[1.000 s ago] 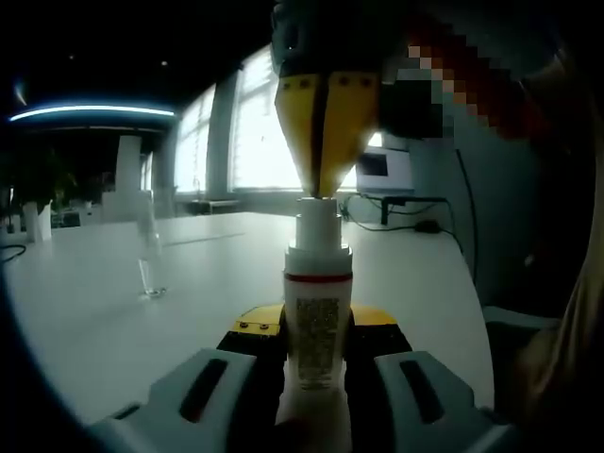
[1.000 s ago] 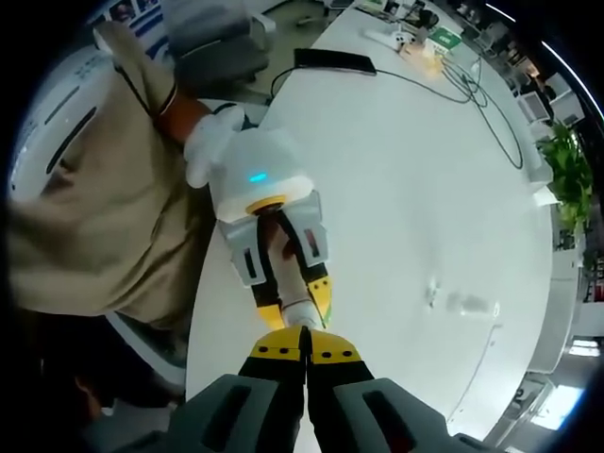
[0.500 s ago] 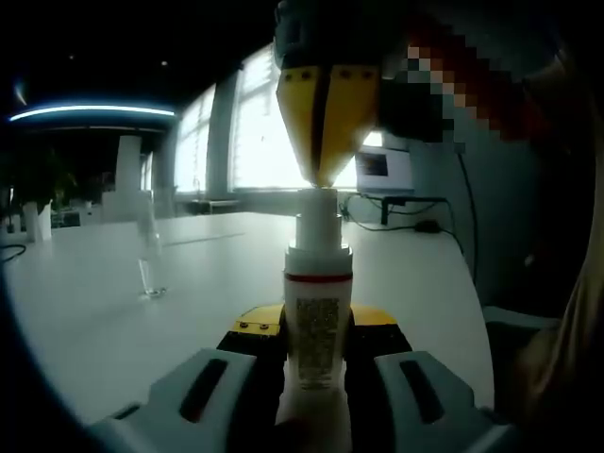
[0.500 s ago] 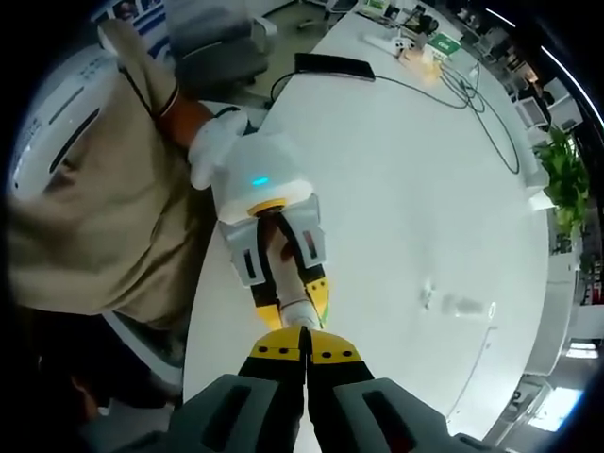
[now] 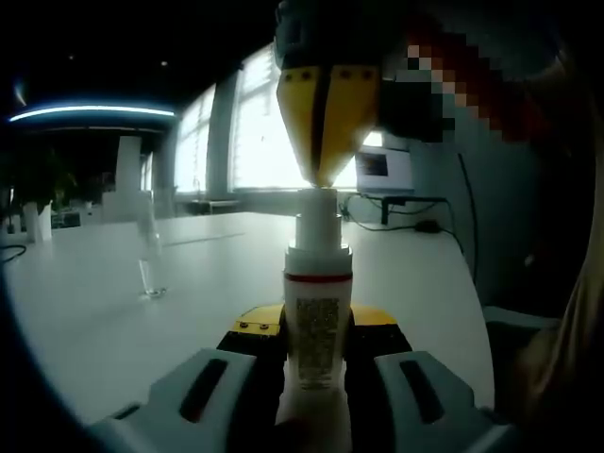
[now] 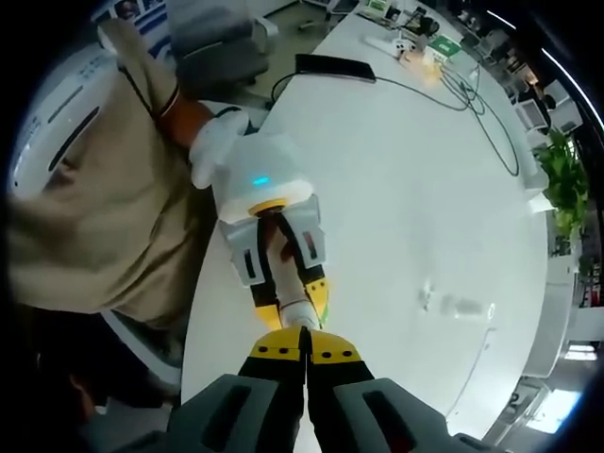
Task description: Clamp pump bottle remove cover press pump head put on cover
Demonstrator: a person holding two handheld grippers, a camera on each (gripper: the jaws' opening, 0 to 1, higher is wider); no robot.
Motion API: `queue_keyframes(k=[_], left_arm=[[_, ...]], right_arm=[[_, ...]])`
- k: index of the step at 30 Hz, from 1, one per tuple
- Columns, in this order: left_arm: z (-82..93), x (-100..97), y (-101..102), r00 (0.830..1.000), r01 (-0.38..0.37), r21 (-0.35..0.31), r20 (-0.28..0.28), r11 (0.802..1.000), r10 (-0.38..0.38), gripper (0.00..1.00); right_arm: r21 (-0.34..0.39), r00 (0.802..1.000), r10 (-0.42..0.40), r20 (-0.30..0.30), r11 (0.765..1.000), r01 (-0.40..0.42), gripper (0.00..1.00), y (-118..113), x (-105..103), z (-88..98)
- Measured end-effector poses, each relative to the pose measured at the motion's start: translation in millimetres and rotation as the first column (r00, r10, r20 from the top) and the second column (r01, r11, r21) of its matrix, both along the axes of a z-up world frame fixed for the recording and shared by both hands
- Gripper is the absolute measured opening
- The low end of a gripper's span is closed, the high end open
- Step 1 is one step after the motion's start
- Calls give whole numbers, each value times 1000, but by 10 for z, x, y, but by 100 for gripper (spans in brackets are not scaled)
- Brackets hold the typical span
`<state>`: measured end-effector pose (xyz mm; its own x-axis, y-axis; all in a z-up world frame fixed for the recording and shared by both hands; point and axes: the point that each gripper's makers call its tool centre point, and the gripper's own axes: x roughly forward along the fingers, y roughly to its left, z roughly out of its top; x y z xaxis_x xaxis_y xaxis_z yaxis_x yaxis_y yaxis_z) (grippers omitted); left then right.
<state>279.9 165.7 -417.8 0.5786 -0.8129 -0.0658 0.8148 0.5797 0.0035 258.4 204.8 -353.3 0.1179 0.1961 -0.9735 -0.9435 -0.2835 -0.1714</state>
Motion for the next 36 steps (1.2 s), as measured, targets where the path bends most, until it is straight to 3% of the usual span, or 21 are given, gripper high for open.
queue_keyframes(k=[12, 26, 36], left_arm=[[-5, 0, -4, 1000, 2, 0, 0, 1000, -2, 14], [-2, 7, 10, 1000, 1, 0, -1, 1000, -1, 14], [-5, -11, -8, 1000, 3, 0, 0, 1000, -3, 14]], right_arm=[[24, 1000, 7, -12, 1000, -6, 0, -7, -1, 1], [-60, 999, 45, 9, 997, -44, 0, 0, -8, -20], [-85, 999, 31, -23, 996, -32, 0, 2, -5, -66]])
